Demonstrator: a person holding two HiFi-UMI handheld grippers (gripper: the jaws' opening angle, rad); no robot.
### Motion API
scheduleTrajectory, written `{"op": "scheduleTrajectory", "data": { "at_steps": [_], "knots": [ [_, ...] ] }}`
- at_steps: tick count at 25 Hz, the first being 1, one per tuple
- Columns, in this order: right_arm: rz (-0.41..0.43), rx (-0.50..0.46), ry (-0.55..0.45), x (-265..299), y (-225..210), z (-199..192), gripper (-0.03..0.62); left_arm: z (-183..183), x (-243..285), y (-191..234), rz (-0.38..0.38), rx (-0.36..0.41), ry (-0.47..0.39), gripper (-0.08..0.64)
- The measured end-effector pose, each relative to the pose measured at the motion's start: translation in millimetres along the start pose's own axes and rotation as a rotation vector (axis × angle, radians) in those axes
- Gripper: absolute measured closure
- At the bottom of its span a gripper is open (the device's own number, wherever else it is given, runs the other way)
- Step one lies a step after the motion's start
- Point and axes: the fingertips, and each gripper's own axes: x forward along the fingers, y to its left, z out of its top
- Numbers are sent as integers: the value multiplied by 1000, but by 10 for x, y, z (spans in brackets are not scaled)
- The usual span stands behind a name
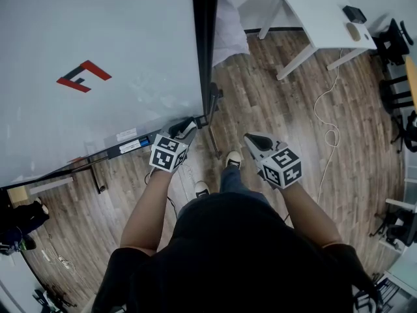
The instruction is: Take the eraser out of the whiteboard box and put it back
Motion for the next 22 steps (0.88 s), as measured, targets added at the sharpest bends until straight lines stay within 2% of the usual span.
{"op": "scheduleTrajectory", "data": {
  "at_steps": [7, 14, 22],
  "knots": [
    [0, -9, -13, -21, 39, 24, 598, 118, -128, -50, 1, 18, -31, 405],
    [4, -24, -19, -80, 109, 53, 598, 218, -289, -83, -2, 4, -66, 405],
    [7, -41, -36, -128, 226, 78, 598, 353, -492, -149, 3, 32, -105, 407]
  ]
}}
